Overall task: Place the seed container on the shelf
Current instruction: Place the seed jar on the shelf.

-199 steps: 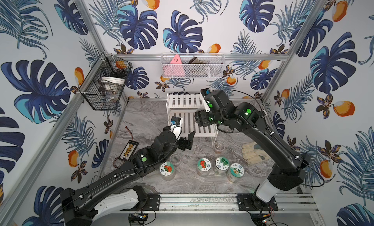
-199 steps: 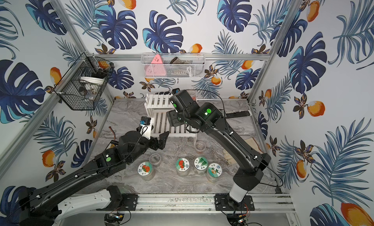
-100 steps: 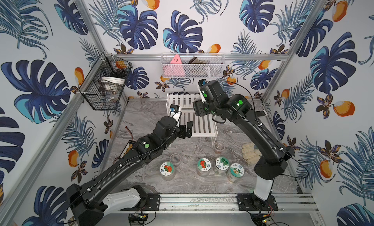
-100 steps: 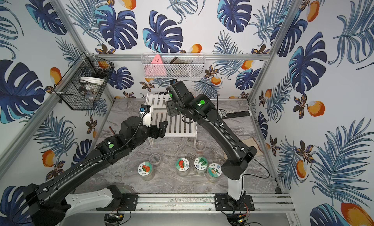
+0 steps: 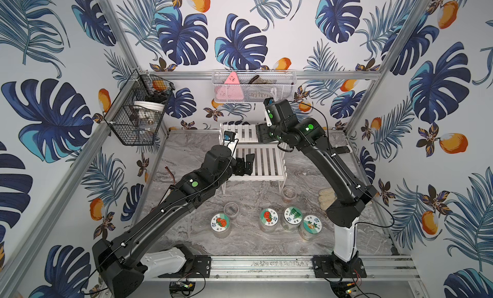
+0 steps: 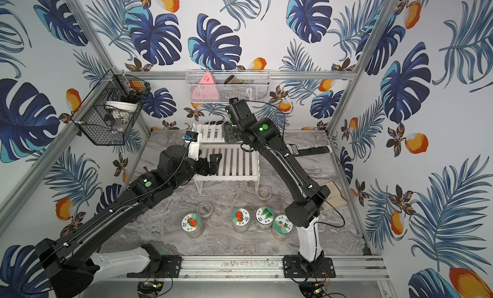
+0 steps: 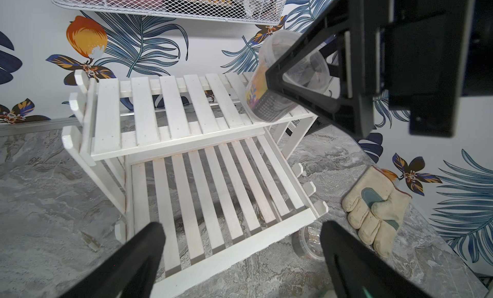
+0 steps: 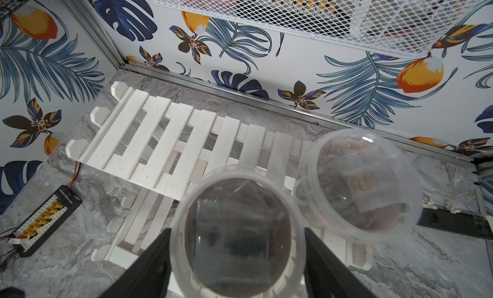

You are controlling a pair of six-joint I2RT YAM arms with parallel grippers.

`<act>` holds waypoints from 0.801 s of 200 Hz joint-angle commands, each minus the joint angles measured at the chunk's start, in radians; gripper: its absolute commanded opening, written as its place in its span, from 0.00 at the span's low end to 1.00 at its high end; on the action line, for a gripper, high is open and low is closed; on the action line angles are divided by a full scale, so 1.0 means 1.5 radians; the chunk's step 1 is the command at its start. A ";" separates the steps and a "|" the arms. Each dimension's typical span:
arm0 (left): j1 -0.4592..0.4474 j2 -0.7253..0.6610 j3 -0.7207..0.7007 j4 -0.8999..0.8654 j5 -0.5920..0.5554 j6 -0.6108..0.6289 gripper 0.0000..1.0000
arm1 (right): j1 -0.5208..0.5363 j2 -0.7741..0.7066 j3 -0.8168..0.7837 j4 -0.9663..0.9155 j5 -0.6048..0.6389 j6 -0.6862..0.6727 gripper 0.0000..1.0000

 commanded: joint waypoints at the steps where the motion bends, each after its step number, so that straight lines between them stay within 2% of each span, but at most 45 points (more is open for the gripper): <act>1: 0.006 -0.001 0.003 0.009 0.002 0.009 0.99 | -0.002 0.011 0.006 0.051 -0.001 -0.008 0.74; 105: 0.027 -0.005 0.005 0.007 0.019 0.007 0.99 | -0.002 0.054 0.031 0.053 0.008 -0.014 0.76; 160: 0.030 -0.004 0.012 0.005 0.026 0.007 0.99 | -0.002 0.060 0.045 0.054 0.007 -0.012 0.82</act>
